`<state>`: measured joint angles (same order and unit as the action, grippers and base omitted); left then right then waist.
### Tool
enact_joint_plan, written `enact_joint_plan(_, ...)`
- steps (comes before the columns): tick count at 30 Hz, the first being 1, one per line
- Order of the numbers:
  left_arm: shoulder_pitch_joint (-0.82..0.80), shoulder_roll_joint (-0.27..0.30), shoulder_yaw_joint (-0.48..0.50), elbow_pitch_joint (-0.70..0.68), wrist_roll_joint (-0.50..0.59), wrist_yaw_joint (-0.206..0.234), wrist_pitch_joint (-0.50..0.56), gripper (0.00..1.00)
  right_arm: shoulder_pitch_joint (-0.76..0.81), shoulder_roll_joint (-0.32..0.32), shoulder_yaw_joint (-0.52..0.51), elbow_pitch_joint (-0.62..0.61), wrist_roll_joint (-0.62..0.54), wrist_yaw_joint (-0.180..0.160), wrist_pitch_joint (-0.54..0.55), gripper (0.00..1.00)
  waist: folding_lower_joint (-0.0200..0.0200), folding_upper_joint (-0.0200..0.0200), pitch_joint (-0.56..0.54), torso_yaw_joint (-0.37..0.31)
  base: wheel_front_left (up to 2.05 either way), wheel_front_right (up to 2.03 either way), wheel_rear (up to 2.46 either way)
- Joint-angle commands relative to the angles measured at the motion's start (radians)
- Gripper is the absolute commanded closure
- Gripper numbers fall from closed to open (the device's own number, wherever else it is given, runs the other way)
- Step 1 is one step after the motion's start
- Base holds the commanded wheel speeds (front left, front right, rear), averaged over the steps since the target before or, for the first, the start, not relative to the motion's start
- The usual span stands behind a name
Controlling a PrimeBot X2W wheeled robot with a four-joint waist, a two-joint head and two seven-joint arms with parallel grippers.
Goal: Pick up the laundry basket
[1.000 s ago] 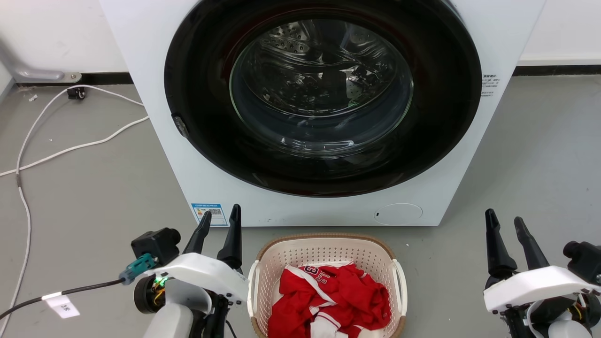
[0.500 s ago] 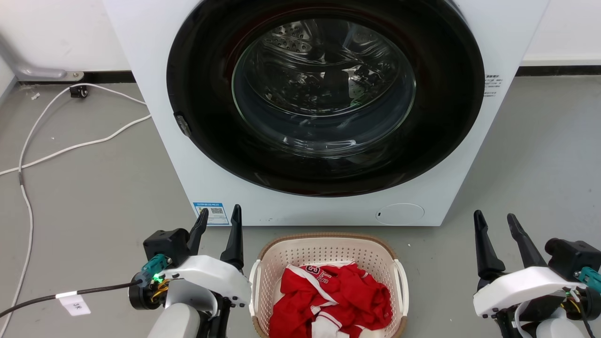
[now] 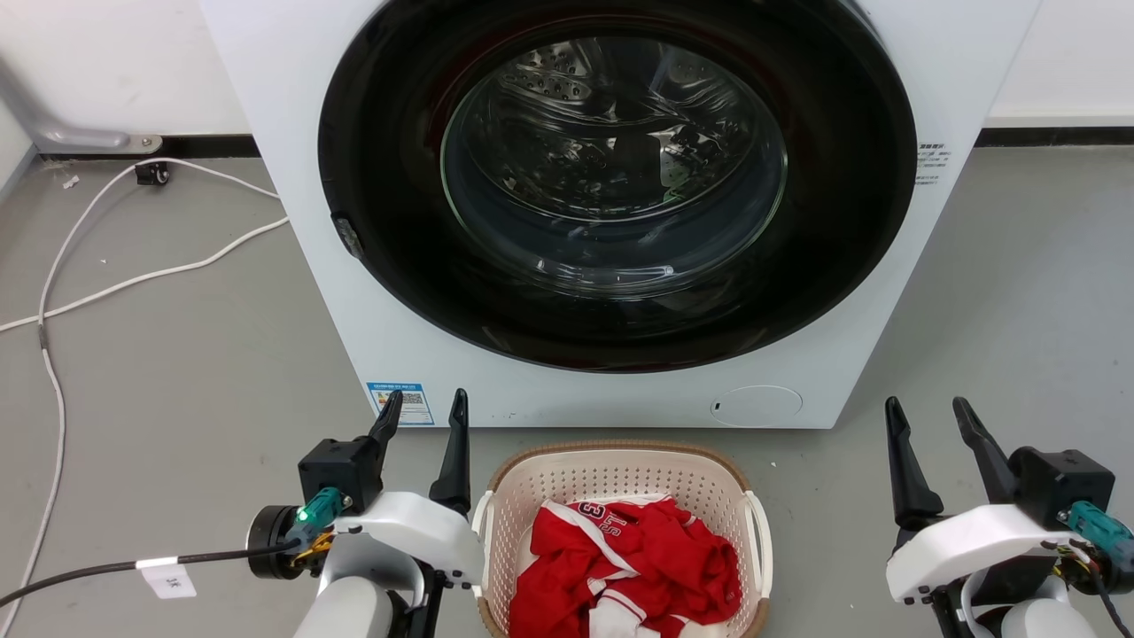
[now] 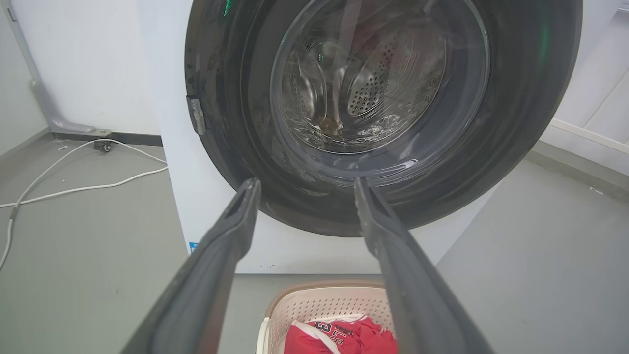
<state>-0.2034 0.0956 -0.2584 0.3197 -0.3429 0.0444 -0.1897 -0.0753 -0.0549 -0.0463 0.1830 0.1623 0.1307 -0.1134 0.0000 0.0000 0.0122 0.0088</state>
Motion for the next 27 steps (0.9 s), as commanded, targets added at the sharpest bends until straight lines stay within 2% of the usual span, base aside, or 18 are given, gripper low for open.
enact_joint_plan(1,0.001,0.002,-0.003,-0.001,0.021,0.001,-0.011,0.00,0.000,-0.001,0.002,-0.008,-0.024,0.000,-0.005,0.00,0.0000,0.0000,0.000,0.000,0.00,0.00,0.00)
enact_joint_plan(17,0.012,-0.016,0.005,0.017,0.127,0.003,-0.044,0.00,0.012,0.004,-0.002,-0.011,-0.117,0.000,-0.022,0.00,0.0000,0.0000,0.003,0.004,0.00,0.00,0.00)
enact_joint_plan(27,0.010,-0.029,0.016,0.037,0.186,-0.024,-0.066,0.00,0.013,0.005,-0.006,-0.002,-0.144,0.000,-0.038,0.00,0.0000,0.0000,0.007,0.007,0.00,0.00,0.00)
